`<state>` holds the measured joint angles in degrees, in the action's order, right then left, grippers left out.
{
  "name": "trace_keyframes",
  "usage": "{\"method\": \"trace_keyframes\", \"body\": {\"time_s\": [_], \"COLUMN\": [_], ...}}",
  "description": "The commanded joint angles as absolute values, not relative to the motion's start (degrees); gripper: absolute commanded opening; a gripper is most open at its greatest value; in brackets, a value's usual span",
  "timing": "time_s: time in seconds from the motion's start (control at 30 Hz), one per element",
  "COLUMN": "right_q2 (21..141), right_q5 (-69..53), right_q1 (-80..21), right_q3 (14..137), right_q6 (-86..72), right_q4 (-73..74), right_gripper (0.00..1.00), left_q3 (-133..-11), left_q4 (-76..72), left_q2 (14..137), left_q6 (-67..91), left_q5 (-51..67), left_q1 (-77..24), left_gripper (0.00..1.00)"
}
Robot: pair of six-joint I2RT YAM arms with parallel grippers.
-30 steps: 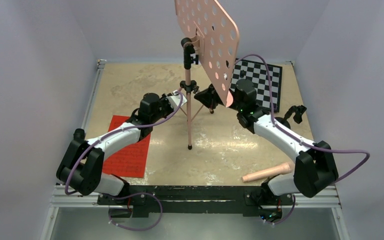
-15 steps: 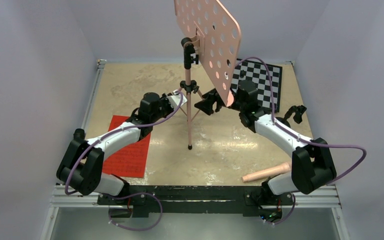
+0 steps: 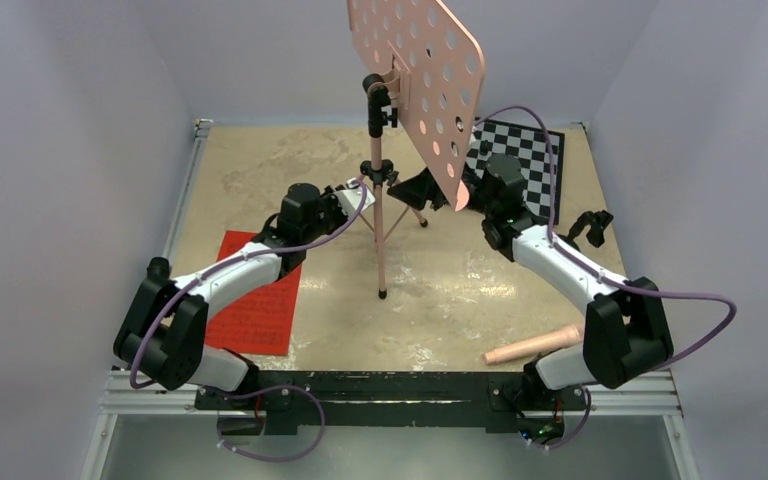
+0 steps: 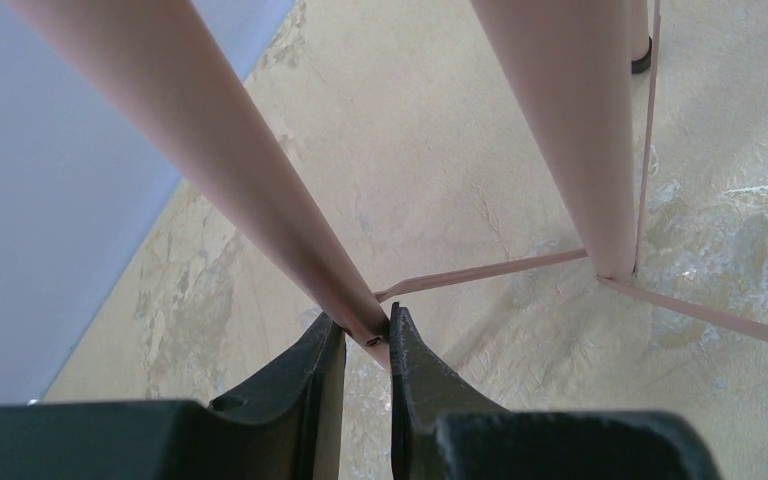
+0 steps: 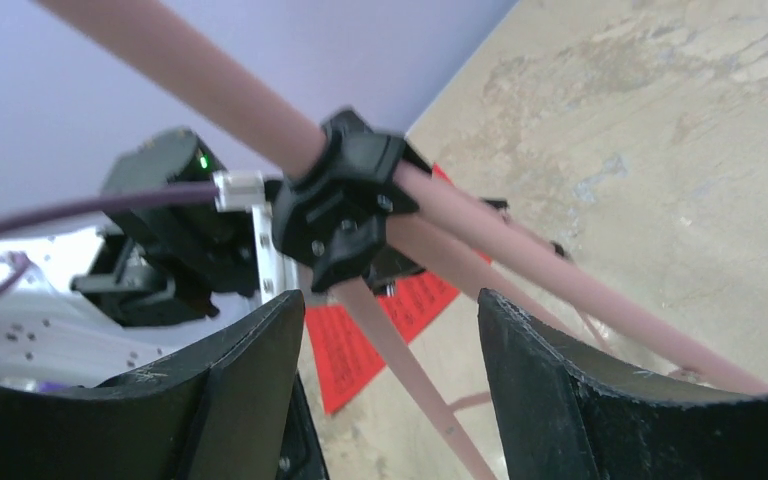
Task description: Pack up the instrument practice props
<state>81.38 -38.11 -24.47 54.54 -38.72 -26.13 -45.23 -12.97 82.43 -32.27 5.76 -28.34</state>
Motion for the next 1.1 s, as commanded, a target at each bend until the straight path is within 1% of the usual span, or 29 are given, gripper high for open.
{"method": "trace_keyframes", "body": {"time_s": [0.0,0.23,0.43,0.53,0.63,0.67,0.73,0.83,0.9,1.07], "right_q2": [82.4,83.3,83.4,83.2,82.6,82.2,81.0,80.0,79.7,80.0], "right_q5": [-34.2,-34.6,-33.2,-32.7,-32.6,-31.4,-29.4,-27.0,-26.3,-30.6], "right_q1": [-23.6,-23.6,-23.6,-23.6,-24.0,-24.6,-25.2,-25.7,-25.6,-25.6], "right_q3": [59.2,60.8,60.7,60.6,60.8,60.7,60.1,58.7,57.5,55.3], "right_q6": [-45.9,-45.5,-39.8,-35.5,-26.8,-23.1,-15.0,-4.7,1.2,8.2], "right_q4": [-29.4,-28.6,-23.9,-21.1,-18.3,-17.2,-16.2,-17.2,-18.8,-23.3], "right_gripper": [0.68,0.67,0.59,0.51,0.39,0.36,0.32,0.29,0.24,0.12], "left_q3": [-41.5,-41.5,-41.7,-41.8,-41.8,-41.8,-42.0,-42.0,-42.0,-42.4], "left_q4": [6.5,6.6,6.8,6.9,7.0,7.0,7.1,7.1,7.1,7.4], "left_q2": [89.3,89.4,89.5,89.6,89.6,89.6,89.7,89.6,89.7,90.0], "left_q6": [-35.9,-36.0,-36.1,-36.0,-36.0,-36.0,-36.0,-36.1,-36.0,-36.0], "left_q5": [7.7,7.8,7.8,7.8,7.8,7.8,7.8,7.8,7.8,7.8], "left_q1": [-29.8,-29.8,-29.7,-29.8,-29.8,-29.8,-29.8,-29.8,-29.9,-29.8], "left_gripper": [0.00,0.00,0.00,0.00,0.00,0.00,0.00,0.00,0.00,0.00]}}
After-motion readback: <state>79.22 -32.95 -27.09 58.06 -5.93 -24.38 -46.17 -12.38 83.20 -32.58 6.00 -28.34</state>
